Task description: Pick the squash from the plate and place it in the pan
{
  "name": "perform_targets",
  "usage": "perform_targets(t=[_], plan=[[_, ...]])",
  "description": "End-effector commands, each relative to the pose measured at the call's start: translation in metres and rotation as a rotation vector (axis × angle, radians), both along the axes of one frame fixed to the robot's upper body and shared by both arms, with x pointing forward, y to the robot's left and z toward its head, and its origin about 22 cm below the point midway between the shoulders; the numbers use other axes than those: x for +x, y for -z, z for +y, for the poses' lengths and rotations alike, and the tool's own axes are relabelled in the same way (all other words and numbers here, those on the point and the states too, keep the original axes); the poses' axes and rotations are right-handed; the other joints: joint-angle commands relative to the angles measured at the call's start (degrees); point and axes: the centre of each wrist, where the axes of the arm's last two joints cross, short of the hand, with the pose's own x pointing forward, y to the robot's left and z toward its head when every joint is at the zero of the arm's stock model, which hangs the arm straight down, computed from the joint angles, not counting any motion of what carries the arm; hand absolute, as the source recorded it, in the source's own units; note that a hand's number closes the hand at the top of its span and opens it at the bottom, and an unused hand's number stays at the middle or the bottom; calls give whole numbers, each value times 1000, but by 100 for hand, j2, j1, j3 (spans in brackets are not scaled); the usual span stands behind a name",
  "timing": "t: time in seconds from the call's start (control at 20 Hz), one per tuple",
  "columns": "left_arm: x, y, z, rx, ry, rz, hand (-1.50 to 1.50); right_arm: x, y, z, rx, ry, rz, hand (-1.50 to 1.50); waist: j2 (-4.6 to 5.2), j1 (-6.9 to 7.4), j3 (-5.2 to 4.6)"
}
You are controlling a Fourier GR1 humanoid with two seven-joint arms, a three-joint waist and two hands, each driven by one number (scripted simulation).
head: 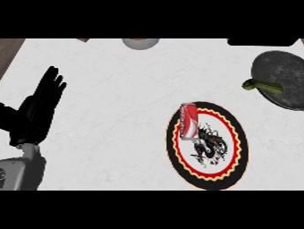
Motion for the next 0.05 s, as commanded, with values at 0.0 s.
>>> perform_targets(t=[0.0], plan=[[5,-1,-10,0,12,1,0,-12,11,-2,43,-120,-61,-150,-6,-24,-1]])
